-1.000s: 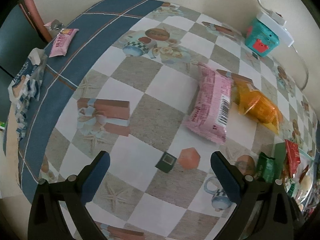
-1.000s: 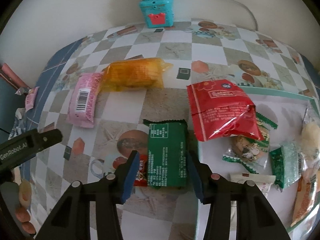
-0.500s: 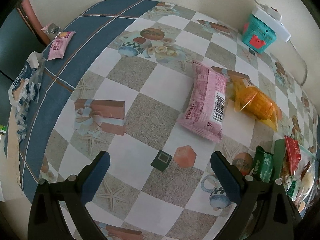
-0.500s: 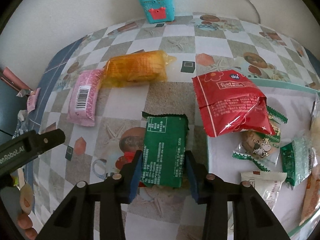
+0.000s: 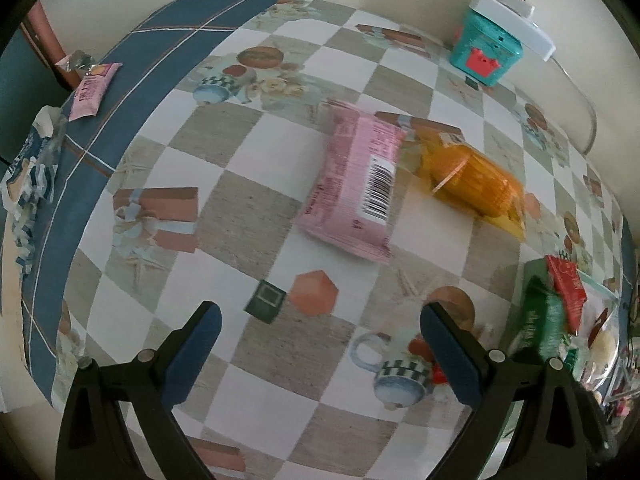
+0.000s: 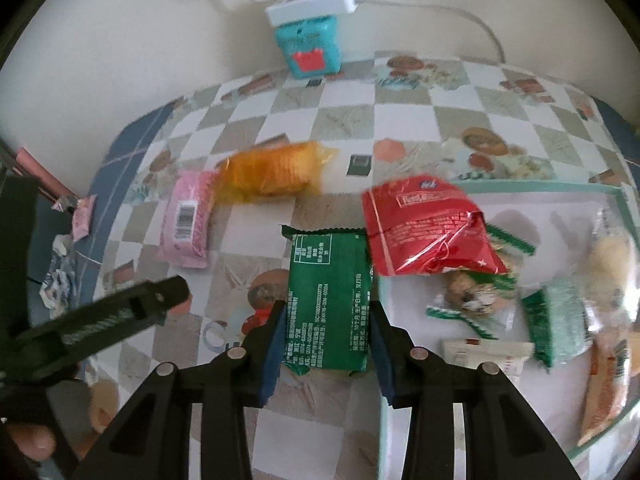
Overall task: Organize snacks
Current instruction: 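Grasp the small red wrapped candy with the left gripper while the right holds the green pack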
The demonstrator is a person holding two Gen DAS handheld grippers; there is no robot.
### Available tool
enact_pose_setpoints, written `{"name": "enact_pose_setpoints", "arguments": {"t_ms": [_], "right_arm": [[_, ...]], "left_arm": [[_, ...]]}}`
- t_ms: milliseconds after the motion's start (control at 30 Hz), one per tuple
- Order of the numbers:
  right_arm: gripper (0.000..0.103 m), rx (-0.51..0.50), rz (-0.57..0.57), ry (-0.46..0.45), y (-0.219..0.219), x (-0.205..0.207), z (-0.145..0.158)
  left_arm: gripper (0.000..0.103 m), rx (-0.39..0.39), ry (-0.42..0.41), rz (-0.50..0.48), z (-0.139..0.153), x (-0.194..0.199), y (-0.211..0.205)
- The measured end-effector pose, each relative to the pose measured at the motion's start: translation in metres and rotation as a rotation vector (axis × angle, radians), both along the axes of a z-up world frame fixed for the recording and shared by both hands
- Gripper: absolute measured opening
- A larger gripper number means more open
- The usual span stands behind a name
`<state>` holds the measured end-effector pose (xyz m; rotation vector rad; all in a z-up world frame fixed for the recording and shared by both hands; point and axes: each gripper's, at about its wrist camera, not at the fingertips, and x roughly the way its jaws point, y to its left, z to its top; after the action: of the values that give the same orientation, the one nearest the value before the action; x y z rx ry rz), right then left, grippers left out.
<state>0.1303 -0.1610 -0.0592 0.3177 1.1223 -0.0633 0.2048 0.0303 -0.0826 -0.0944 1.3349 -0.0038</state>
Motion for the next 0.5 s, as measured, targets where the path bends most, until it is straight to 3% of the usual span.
{"name": "enact_pose_setpoints", "arguments": {"t_ms": [100, 167, 300, 367, 500], "right_arm": [[0.042, 0.003, -0.027, -0.018, -0.012, -0.005, 0.012], [0.042, -0.002, -0.047, -0.035, -0.022, -0.010, 0.021], [0.042, -0.007, -0.079, -0.056, -0.038, -0.016, 0.032], [0.042, 0.003, -0.092, -0.060, -0.046, -0.018, 0.034], [0.042, 0.017, -0.108, -0.063, -0.057, -0.021, 0.036]], "left_arm": [[0.097, 0.010, -0.001, -0.018, 0.000, -0.002, -0.010], [0.083, 0.020, 0.002, -0.035, 0.000, -0.003, -0.018], [0.071, 0.016, 0.019, -0.075, -0.004, -0.007, -0.032], [0.057, -0.007, 0.030, -0.100, -0.005, -0.010, -0.043], [0.043, -0.006, 0.042, -0.153, -0.010, -0.013, -0.063]]}}
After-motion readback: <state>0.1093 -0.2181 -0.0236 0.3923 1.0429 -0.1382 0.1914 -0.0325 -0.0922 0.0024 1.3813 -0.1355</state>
